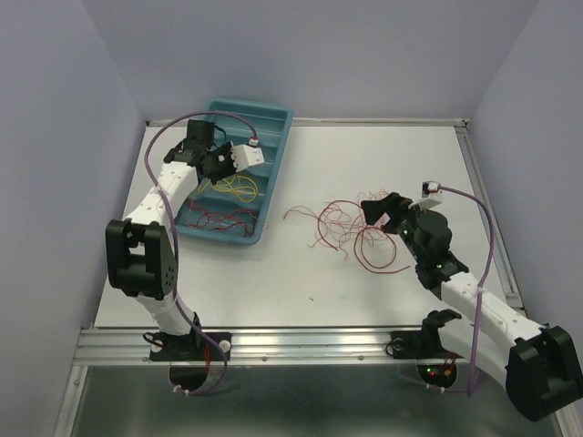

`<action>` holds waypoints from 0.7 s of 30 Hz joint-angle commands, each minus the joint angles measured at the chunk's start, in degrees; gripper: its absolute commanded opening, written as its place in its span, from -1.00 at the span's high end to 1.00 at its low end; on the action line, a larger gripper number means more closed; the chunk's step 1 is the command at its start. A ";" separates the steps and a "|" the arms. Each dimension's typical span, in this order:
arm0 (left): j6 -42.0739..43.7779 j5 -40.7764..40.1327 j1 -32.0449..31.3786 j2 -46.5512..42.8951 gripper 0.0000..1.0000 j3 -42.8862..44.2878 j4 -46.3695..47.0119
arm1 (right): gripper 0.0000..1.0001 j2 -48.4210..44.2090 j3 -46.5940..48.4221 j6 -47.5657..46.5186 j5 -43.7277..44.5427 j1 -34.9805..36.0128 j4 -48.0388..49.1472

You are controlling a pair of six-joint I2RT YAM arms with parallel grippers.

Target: Untangle the cables

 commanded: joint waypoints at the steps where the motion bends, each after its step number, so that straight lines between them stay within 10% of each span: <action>1: 3.97 0.53 -0.06 -7.00 0.95 3.59 -2.44 | -0.96 -0.53 -0.51 0.45 -1.39 0.05 3.16; 21: 9.07 -2.37 -0.15 5.64 0.95 -4.94 2.39 | -0.97 -3.60 -0.86 2.65 -6.31 -0.03 3.08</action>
